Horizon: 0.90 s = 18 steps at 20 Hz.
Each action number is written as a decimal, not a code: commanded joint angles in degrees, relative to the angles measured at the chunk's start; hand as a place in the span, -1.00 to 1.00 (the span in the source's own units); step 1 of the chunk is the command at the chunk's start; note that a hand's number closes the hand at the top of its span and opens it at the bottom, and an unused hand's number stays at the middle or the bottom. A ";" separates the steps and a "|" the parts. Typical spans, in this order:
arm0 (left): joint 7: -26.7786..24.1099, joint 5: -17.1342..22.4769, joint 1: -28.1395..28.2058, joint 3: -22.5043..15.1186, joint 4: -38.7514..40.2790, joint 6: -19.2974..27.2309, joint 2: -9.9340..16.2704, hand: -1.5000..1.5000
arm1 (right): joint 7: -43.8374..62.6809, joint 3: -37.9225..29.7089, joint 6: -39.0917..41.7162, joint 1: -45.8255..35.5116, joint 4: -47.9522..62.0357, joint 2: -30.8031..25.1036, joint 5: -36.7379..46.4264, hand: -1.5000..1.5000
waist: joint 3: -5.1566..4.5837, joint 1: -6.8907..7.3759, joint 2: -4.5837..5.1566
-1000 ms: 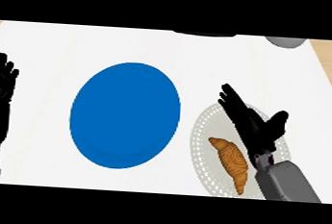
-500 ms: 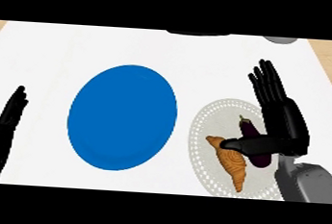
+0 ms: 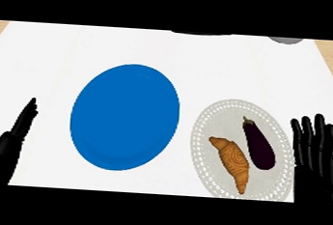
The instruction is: Pick the croissant from the placemat and place it in the plate
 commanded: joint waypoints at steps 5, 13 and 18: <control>-0.95 -0.39 1.74 0.45 -1.44 -1.66 0.41 0.00 | 10.36 -1.15 5.18 10.44 -10.29 -16.65 9.47 -1.00 | -0.07 1.03 0.20; 2.58 -1.16 -4.34 1.58 0.40 -2.54 -0.58 0.00 | 30.44 -1.51 8.41 5.23 -12.24 -23.82 17.16 -1.00 | -0.01 1.88 0.57; 1.68 -0.21 -1.10 2.61 -1.37 -5.49 0.40 0.00 | 43.17 -1.72 14.56 -0.83 -12.53 -27.52 15.83 -1.00 | -0.01 2.50 0.49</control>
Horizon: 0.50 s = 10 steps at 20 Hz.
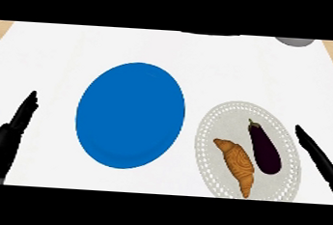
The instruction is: Pick the croissant from the placemat and place it in the plate
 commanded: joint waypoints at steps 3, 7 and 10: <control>-3.36 -1.68 0.53 0.73 3.68 -0.27 -2.47 0.00 | 13.12 2.27 7.47 -8.77 1.59 -2.30 0.29 -1.00 | 0.02 0.15 0.01; -1.44 -4.74 -0.46 -1.69 2.40 1.81 -5.48 0.00 | 15.67 4.35 12.30 -18.13 10.51 -0.63 -0.13 -1.00 | 0.05 0.51 0.12; -2.11 -3.50 -0.60 0.52 3.99 0.41 -4.71 0.00 | 15.21 7.16 15.87 -19.09 14.83 -1.79 3.96 -1.00 | 0.05 0.42 0.12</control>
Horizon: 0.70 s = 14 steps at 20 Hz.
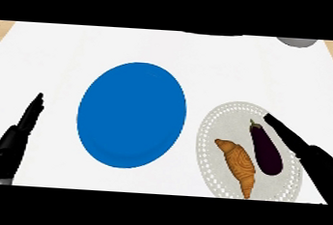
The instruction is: Pick the croissant from the placemat and place it in the plate
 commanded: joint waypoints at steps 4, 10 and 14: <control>2.92 -0.77 1.18 1.74 -3.61 -1.51 -0.04 0.00 | 2.63 4.29 8.58 -6.31 7.45 2.62 3.98 -1.00 | 0.05 -0.22 -0.16; 1.29 -1.18 1.97 5.33 -3.22 -5.39 -0.74 0.00 | -0.91 4.38 10.90 -4.48 11.14 8.67 9.15 -1.00 | 0.05 -0.60 -0.19; 1.01 -4.32 -0.40 6.05 0.81 -5.06 -3.29 0.00 | -6.67 2.48 15.06 -6.76 17.75 10.46 10.76 -1.00 | 0.05 -0.76 -0.14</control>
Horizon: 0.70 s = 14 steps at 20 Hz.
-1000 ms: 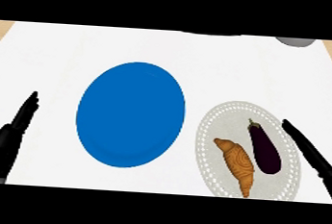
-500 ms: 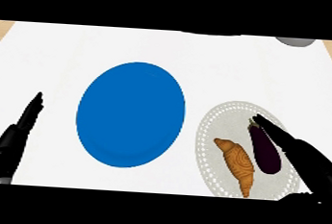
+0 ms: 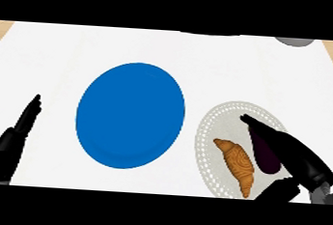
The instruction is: Pick the croissant from the placemat and place it in the plate
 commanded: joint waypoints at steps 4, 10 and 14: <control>-2.03 -2.34 -4.45 3.18 6.08 -2.13 -3.33 0.00 | 0.31 0.40 4.79 -1.88 4.11 6.90 4.33 -1.00 | -0.01 -0.25 0.00; 4.26 -4.64 -0.32 3.75 -4.25 -3.42 -2.91 0.00 | -5.79 -4.51 7.29 -3.18 11.32 6.76 7.60 -1.00 | 0.02 -0.04 -0.05; 0.29 -7.04 -1.02 4.34 0.91 -3.66 -6.46 0.00 | -5.81 -0.66 5.10 1.15 10.27 11.90 13.76 -1.00 | 0.00 -0.26 -0.03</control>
